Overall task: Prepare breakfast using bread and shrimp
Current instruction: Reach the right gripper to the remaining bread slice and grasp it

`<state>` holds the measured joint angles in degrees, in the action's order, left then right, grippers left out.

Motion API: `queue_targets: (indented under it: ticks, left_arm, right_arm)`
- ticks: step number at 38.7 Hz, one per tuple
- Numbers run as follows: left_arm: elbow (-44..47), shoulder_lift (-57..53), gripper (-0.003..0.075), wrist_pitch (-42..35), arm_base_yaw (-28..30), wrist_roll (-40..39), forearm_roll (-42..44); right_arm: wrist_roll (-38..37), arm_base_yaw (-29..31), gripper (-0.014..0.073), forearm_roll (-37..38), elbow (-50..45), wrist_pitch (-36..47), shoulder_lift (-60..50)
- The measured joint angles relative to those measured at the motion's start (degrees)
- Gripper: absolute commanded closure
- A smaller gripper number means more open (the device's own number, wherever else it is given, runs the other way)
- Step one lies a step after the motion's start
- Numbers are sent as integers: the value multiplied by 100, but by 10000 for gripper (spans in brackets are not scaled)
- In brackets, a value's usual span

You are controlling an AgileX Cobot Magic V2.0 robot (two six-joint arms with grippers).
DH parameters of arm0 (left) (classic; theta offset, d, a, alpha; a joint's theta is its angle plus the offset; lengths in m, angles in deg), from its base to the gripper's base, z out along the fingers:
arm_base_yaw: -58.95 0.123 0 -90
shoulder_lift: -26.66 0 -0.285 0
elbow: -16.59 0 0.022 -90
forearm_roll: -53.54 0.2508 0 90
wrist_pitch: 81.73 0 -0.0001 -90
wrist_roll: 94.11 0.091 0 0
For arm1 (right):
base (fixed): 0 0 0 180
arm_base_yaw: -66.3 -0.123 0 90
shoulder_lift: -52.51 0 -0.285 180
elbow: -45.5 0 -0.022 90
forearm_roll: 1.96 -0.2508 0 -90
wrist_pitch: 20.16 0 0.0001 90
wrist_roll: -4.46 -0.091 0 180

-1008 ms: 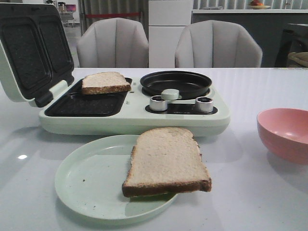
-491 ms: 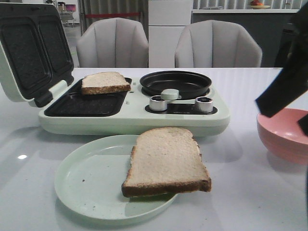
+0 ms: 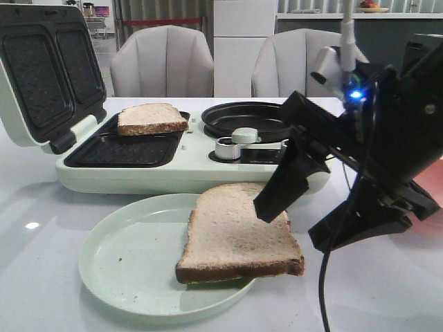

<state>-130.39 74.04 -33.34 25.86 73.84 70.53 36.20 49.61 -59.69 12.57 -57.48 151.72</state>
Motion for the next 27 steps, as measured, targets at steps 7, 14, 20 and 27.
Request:
queue_targets:
  ticks: [7,14,20,27]
  left_arm:
    - [0,0,244,0,0,0,0]
    - [0,0,244,0,0,0,0]
    - [0,0,244,0,0,8,0]
    - [0,0,244,0,0,8,0]
  right_arm:
    - [37,0,53,-26,307,8,471]
    - [40,0,53,-39,534,-15,758]
    - [50,0,54,-49,610,-49,913]
    - [50,0,106,-49,610,-49,1046]
